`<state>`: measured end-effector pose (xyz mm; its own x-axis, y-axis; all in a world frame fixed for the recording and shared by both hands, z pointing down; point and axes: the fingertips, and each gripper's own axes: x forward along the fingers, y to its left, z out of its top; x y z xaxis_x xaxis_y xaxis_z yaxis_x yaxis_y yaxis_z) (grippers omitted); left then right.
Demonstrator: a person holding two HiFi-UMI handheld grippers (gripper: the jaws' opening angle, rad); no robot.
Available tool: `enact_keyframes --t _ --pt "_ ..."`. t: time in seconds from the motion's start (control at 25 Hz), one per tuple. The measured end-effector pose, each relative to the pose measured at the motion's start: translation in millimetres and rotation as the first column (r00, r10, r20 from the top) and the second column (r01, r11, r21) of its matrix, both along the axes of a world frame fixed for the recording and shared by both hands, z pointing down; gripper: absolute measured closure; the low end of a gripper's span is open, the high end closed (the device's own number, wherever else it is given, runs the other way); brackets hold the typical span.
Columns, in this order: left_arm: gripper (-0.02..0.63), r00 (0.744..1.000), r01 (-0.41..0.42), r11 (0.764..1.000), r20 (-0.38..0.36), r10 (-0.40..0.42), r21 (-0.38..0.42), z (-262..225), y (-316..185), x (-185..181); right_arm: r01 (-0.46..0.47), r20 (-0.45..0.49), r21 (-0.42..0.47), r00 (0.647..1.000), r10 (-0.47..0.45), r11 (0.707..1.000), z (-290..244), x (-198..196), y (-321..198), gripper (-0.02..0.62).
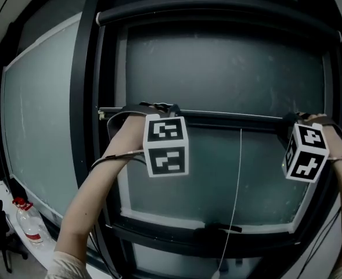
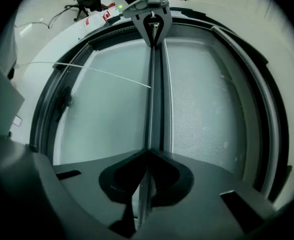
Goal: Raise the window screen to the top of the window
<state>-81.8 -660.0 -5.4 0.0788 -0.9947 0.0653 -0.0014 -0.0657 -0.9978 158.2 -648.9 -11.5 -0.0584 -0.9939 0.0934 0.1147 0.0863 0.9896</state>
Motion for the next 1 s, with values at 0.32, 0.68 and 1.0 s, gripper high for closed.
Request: enact_keyframes --t 0.32,0.68,1.0 --pt "0.591 0.999 0.027 0.983 0.025 -0.033 0.182 -102.2 3.4 -1.5 0.037 0.02 0.198 0.999 -0.042 0.98 -101.1 -1.0 3.6 0.575" --pt "0.591 0.999 0.052 0.949 -0.001 -0.055 0.312 -166.5 4.4 -2.1 0.028 0.051 0.318 0.998 -0.047 0.948 -165.9 -0.4 6.4 0.575" --pt "0.591 0.994 0.088 0.908 0.018 -0.105 0.41 -210.6 5.1 -2.6 0.037 0.052 0.464 0.996 -0.068 0.885 -209.5 -0.4 6.4 0.575"
